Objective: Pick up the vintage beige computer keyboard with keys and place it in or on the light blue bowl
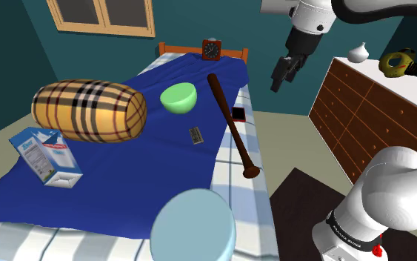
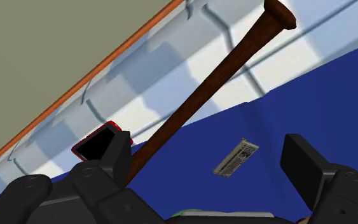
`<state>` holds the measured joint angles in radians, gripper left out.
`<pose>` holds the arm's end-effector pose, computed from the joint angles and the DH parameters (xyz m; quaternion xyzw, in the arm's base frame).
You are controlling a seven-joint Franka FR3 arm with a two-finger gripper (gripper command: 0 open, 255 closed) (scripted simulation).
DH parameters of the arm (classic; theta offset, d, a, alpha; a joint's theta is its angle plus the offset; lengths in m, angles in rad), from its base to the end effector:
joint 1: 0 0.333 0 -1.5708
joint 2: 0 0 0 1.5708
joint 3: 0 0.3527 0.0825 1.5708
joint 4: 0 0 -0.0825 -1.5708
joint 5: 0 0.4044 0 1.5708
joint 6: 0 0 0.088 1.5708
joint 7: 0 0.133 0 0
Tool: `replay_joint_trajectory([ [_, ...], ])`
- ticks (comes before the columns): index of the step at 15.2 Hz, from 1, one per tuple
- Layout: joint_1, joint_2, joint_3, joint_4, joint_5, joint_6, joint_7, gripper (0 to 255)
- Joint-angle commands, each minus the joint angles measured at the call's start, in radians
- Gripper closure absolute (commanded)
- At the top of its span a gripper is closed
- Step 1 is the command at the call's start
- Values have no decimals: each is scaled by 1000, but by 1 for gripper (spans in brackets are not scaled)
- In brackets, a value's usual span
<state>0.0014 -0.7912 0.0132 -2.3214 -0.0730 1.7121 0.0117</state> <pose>0.3185 -0.0026 0.6239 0.9950 0.0018 0.0912 0.0401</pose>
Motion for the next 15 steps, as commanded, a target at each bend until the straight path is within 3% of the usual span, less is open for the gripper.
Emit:
replay_joint_trajectory([
  [1,0,0,0,0,0,0,0,0],
  [8,-17,188,82,-27,17,197,159,0],
  [15,-45,427,158,22,-4,367,324,0],
])
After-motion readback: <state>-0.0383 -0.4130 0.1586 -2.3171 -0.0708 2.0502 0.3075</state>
